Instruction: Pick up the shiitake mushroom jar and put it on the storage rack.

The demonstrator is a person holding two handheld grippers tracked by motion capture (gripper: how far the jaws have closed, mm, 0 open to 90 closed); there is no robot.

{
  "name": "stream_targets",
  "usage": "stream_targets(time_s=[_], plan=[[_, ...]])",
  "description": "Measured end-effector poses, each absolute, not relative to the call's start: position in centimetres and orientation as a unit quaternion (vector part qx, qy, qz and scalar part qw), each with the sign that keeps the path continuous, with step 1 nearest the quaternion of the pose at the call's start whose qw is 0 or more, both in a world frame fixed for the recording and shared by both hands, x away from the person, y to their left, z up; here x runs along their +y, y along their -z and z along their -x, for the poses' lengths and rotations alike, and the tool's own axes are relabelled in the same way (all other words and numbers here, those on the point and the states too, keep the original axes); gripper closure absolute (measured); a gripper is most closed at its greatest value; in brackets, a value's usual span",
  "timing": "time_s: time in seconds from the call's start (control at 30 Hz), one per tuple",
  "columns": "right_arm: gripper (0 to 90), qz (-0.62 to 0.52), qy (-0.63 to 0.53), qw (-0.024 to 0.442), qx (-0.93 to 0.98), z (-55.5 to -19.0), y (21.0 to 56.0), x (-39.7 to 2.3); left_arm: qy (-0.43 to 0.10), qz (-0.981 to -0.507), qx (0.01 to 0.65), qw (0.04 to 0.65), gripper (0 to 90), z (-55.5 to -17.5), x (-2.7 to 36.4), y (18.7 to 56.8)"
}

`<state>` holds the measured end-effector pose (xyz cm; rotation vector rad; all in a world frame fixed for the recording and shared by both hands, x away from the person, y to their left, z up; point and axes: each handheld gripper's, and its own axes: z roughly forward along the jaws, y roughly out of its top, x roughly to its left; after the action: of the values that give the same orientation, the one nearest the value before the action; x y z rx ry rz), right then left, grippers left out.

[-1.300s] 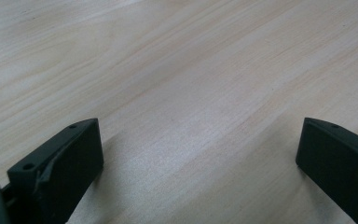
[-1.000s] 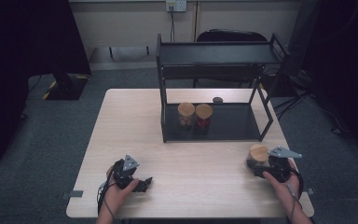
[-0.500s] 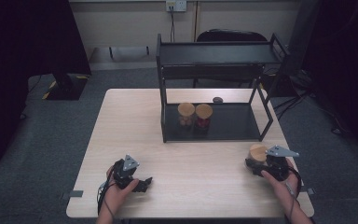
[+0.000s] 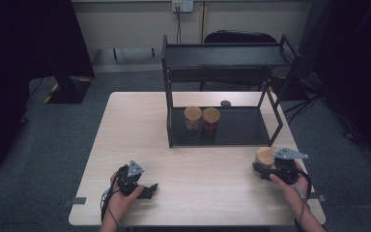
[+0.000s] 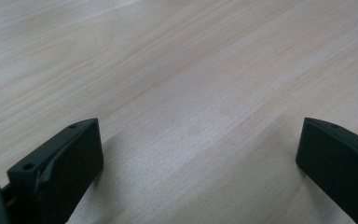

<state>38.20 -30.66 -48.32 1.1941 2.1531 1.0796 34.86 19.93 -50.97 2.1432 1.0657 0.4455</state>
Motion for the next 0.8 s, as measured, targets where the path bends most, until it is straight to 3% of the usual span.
stream_targets(time_s=[0.8], plan=[[25.5, -0.417, -0.398, 0.2, 0.792, -40.8, 46.3, -27.7, -0.172, -0.826, 0.411, 0.346, 0.2, -34.9, 19.9, 51.0]])
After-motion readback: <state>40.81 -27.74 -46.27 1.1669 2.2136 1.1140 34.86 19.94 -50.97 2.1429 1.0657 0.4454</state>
